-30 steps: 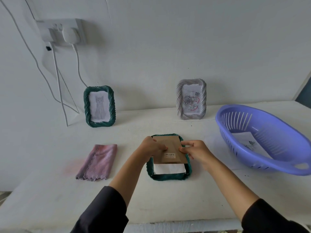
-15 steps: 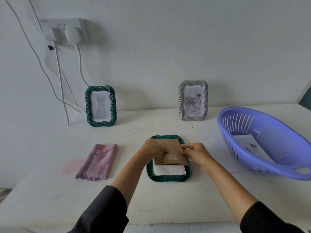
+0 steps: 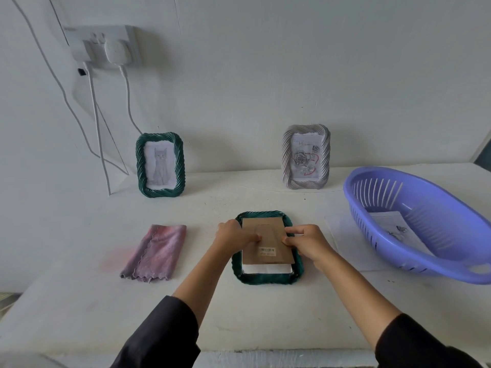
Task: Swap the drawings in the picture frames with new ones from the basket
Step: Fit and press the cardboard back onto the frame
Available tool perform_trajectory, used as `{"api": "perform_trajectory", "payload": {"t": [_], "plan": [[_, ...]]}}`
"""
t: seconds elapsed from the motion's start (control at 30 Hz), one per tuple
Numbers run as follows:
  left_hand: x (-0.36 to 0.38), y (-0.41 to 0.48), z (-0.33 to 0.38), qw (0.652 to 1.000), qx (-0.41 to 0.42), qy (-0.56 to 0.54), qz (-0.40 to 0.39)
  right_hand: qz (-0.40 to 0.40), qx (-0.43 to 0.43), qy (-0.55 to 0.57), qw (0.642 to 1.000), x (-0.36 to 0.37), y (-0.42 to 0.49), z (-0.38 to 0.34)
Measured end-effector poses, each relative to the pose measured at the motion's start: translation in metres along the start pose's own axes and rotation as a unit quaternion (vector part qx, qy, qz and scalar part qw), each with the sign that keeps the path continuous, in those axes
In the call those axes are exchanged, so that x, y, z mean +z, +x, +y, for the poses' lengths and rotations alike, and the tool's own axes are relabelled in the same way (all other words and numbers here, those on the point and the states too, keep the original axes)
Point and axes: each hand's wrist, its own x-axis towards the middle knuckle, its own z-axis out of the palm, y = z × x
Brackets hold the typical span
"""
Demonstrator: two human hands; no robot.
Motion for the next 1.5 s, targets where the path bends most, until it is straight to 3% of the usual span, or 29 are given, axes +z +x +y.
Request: {"api": "perform_trajectory", "payload": {"t": [0.37,0.73,0.93,1.5], "plan": [[0.005,-0.006,-0.009,0.998,-0.011,0.047,-0.027,0.031,-0.009,-0.166,0.986,0.005,-0.004,-0.006],[0.010,-0.003,-0.009,0.994,-0.002,0.105,-0.013,0.026,0.016,-0.424,0.905,0.019,0.005,-0.032],[0.009,-0.004,-0.008,0.994,0.000,0.104,-0.018,0.016,0.026,-0.488,0.872,0.023,0.002,-0.038],[0.000,-0.021,-0.006,0.995,0.049,0.082,-0.011,0.040,-0.010,-0.321,0.946,0.002,-0.012,-0.012]]}}
